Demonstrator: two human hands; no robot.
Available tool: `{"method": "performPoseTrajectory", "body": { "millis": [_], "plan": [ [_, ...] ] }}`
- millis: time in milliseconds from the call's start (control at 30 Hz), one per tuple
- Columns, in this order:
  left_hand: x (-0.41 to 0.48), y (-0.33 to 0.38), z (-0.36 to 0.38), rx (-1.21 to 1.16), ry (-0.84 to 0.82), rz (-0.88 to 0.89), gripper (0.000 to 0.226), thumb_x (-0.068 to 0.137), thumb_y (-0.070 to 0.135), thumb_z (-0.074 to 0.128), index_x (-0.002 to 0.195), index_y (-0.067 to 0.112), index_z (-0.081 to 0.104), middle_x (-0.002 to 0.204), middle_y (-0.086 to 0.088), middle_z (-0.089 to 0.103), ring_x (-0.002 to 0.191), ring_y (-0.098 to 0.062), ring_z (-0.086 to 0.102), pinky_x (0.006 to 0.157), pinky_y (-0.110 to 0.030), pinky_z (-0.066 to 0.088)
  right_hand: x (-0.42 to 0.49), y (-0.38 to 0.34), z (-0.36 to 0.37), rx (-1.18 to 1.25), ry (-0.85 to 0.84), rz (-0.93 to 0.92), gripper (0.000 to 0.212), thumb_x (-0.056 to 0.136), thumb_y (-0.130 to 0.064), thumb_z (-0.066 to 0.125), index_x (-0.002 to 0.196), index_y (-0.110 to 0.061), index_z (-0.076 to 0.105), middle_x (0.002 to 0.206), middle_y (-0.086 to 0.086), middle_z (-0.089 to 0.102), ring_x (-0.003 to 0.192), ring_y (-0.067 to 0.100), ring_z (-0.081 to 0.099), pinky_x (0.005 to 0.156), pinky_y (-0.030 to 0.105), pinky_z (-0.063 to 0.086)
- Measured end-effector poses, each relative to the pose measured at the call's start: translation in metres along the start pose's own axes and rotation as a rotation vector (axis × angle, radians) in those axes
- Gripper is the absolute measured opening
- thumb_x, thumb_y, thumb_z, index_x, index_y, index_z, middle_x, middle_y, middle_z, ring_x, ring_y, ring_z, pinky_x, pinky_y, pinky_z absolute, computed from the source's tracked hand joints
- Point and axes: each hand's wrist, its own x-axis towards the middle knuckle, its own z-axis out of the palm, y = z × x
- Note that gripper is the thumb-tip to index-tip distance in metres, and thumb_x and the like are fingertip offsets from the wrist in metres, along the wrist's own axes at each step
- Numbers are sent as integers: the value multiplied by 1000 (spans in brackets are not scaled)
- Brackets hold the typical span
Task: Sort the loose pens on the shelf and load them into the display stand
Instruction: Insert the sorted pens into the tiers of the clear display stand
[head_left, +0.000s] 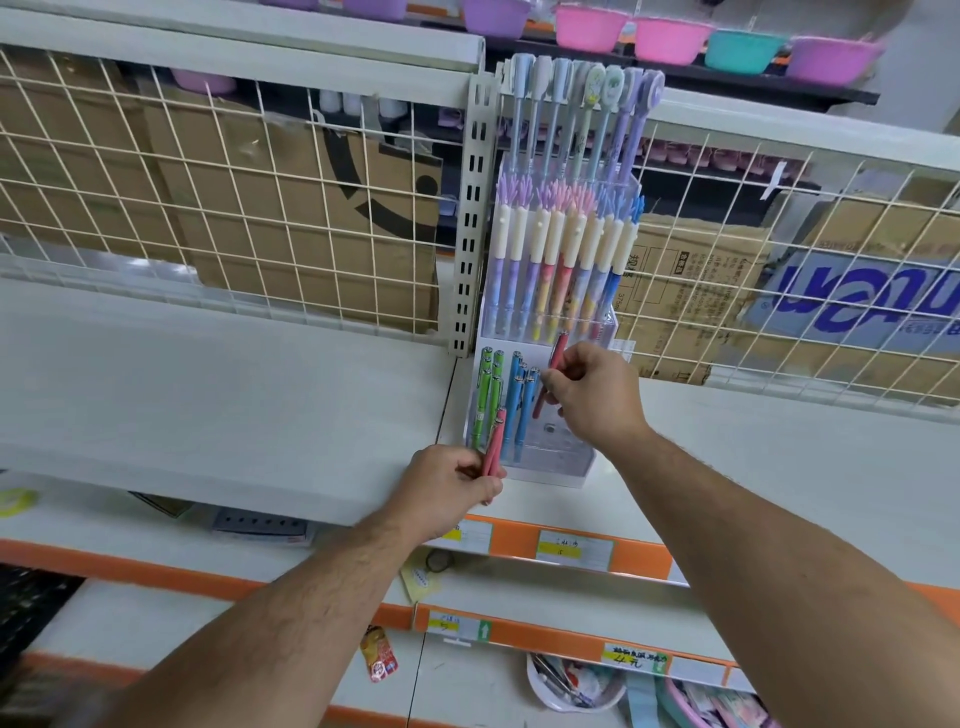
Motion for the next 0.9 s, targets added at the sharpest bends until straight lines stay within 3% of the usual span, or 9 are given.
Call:
{"method": "performPoseTrajectory", "body": {
  "millis": [133,233,533,800,900],
  "plan": [
    [0,1,0,-2,-2,2,14,86,15,75,88,29,72,94,3,76,83,-12,73,88,-39,59,-2,4,1,-6,2,-4,13,94,-21,70,82,-19,64,76,2,72,70,19,72,54,26,59],
    [0,2,0,0,-2,7,15,86,15,76,87,29,71,94,4,76,83,-12,73,88,-38,59,-2,10,4,-37,-38,-6,11,93,-22,72,85,-16,67,74,-1,72,69,18,72,64,34,62],
    [0,0,0,-3,4,18,14,86,15,76,86,29,72,91,2,77,79,-12,74,86,-39,60,-3,17,11,-139,-88,-9,13,91,-22,74,81,-20,66,79,0,70,74,20,70,72,38,60],
    [0,0,1,0,0,13,13,86,16,75,89,29,72,94,4,76,80,-10,73,87,-37,60,-6,19,12,-127,-104,31,4,92,-20,72,93,-18,68,88,-2,69,81,16,68,77,33,60],
    [0,0,1,4,-1,17,14,86,16,75,89,29,72,94,4,76,80,-10,73,86,-36,60,-9,20,10,-114,-80,40,7,93,-22,72,95,-18,67,88,-3,68,81,14,65,67,24,55]
  ]
}}
